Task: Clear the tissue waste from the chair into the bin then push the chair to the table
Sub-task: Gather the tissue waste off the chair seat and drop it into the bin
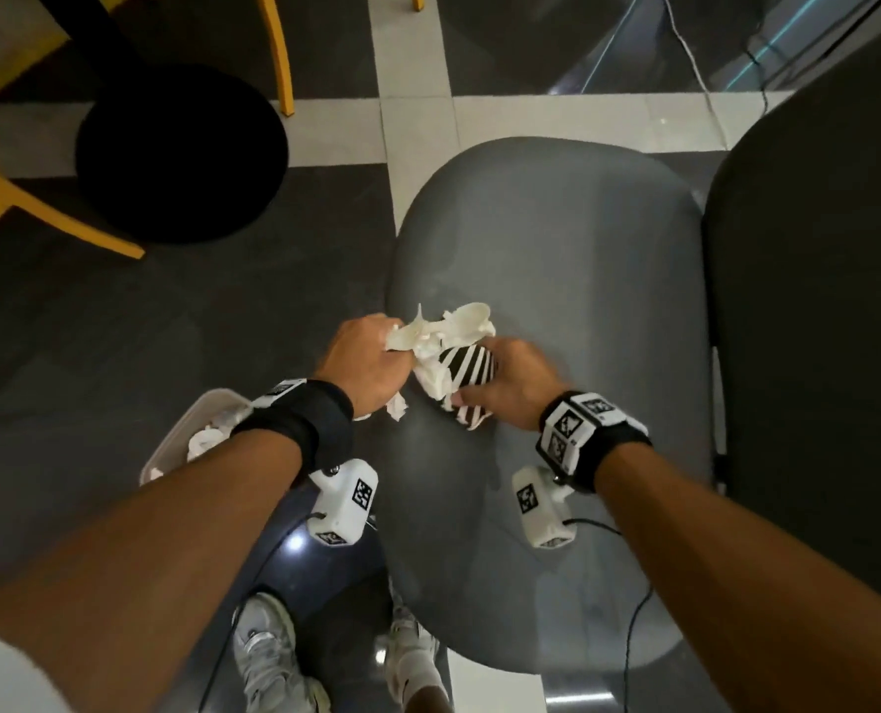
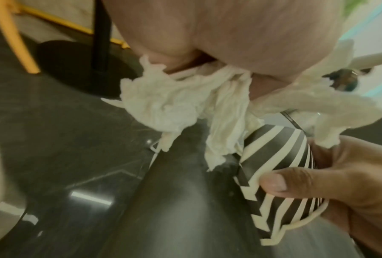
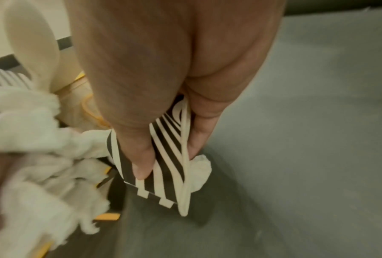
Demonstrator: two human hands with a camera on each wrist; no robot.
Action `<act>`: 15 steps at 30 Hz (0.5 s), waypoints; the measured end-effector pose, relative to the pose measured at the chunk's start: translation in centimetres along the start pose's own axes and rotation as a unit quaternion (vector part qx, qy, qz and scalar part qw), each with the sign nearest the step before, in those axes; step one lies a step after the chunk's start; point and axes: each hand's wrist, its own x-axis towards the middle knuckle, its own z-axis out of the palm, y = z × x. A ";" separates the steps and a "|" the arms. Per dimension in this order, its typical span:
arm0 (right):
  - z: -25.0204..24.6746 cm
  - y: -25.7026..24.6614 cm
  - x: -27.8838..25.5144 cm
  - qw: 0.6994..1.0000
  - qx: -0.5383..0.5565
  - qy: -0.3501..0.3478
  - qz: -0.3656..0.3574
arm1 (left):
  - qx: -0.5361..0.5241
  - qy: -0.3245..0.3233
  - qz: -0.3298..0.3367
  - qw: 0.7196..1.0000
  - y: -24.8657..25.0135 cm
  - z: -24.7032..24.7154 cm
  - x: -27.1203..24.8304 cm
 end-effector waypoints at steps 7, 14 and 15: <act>14.2 -8.5 -0.9 0.989 0.085 -0.114 -0.039 | -0.202 0.087 -0.209 0.953 -10.6 -5.3 -7.5; 25.5 -13.1 3.0 0.993 0.024 -0.098 -0.062 | -0.239 0.125 -0.298 0.915 -22.8 -8.3 -10.0; 26.2 -13.4 3.4 0.994 0.035 -0.089 -0.058 | -0.246 0.132 -0.307 0.910 -23.9 -8.5 -10.2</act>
